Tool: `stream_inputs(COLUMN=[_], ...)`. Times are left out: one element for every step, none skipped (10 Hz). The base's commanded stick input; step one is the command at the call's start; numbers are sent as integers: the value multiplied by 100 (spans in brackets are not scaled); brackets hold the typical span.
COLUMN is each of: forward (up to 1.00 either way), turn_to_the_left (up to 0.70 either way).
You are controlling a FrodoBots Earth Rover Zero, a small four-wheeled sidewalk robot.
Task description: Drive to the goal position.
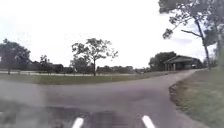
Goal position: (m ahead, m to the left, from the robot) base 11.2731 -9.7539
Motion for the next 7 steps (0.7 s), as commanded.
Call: stream_inputs(forward=[69,69,69,69,69,69,69], turn_to_the_left=[-5,-34,-34,-34,-34,-34,-34])
